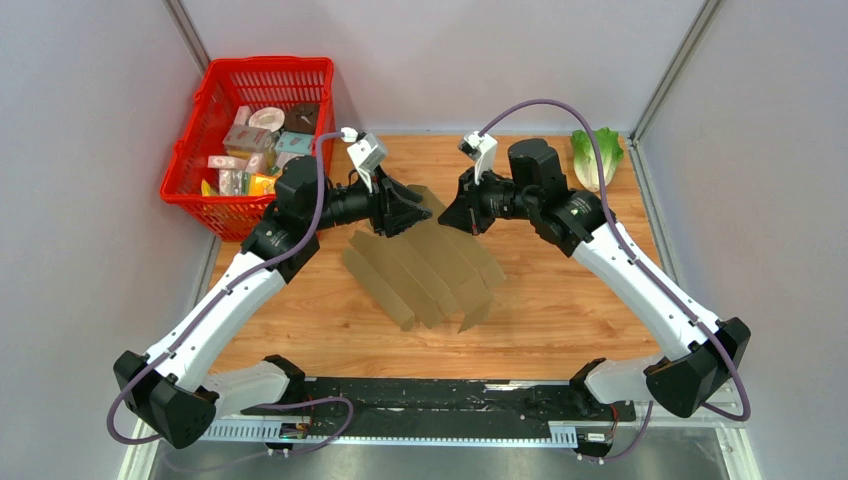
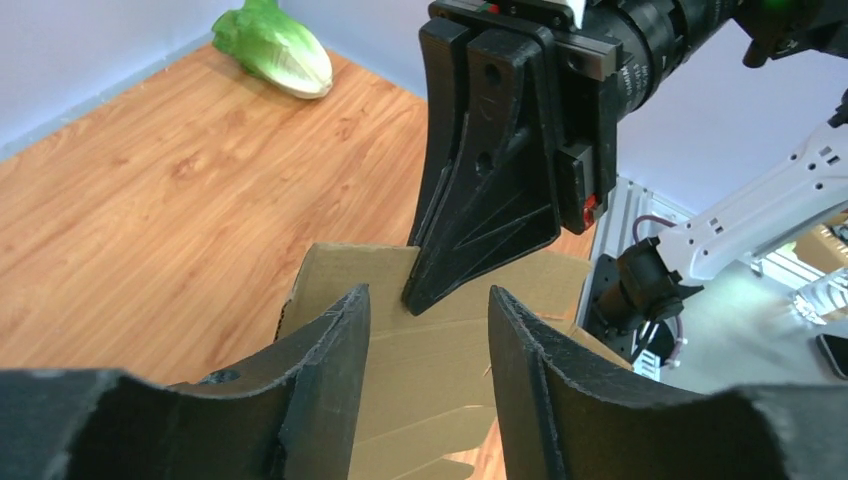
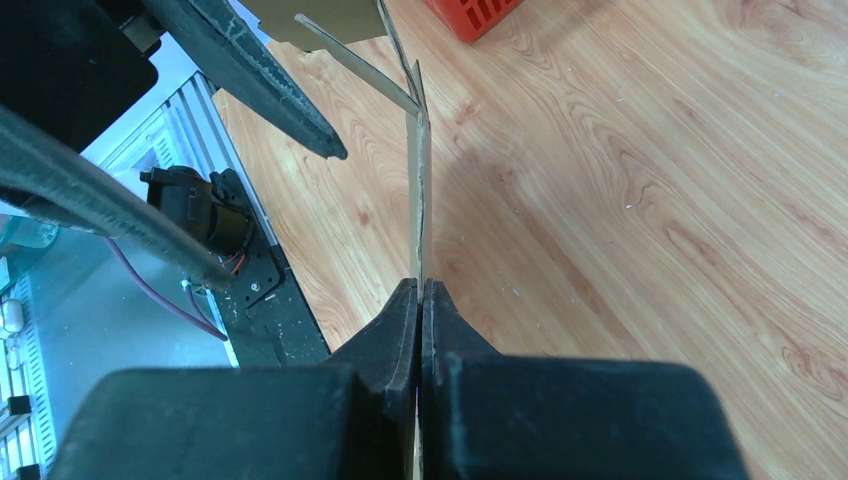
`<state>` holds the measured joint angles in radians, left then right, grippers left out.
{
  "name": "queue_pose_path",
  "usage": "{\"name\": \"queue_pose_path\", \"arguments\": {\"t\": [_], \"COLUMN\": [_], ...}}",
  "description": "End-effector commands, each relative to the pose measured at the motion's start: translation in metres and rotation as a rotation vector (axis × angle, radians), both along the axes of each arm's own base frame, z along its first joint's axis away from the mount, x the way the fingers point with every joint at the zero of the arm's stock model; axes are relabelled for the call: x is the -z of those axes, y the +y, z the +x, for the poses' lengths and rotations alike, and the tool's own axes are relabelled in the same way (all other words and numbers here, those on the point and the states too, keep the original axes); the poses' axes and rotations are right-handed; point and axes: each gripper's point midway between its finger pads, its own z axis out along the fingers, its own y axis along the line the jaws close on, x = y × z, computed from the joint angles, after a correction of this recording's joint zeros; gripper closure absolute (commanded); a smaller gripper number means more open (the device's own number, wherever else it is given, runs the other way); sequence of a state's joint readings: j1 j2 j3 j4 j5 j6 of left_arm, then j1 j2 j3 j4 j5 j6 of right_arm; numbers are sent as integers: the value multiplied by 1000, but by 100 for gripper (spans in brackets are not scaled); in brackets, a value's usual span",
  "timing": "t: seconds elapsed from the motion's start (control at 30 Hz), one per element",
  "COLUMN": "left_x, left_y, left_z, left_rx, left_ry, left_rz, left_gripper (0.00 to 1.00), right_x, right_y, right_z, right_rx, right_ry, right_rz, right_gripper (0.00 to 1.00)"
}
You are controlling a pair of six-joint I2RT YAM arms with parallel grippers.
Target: Fold the paper box
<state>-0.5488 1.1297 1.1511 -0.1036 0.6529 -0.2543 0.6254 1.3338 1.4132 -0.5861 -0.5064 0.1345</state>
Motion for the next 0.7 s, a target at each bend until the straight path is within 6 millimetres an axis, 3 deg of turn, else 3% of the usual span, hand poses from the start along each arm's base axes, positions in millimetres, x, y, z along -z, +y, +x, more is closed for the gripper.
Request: {"name": "queue_pose_path", "arguments": {"t": [0.0, 0.13, 0.17, 0.23, 0.33, 0.67], "left_x": [-38, -43, -53, -49, -56, -49], "left_y": [5, 25, 27, 37, 40, 31], "left_z": [-9, 10, 13, 31, 34, 24], "left_rx": [15, -89, -94, -120, -102, -46], "left_ry": [-89, -41, -21, 22, 26, -23], "left_rz": [-76, -122, -184, -221, -251, -187], "left_gripper": [40, 36, 36, 37, 41, 59], "right_x": [-31, -32, -32, -34, -34, -38], "right_y": [6, 8, 9, 10, 11, 9], "right_z": [1, -5, -7, -9, -8, 1], "right_rx": [-9, -37, -52, -62, -62, -13], "right_ry": [-54, -40, -30, -23, -18, -31], "right_rz": [76, 84, 89, 91, 88, 86], "right_gripper": [100, 100, 100, 100, 100, 100]}}
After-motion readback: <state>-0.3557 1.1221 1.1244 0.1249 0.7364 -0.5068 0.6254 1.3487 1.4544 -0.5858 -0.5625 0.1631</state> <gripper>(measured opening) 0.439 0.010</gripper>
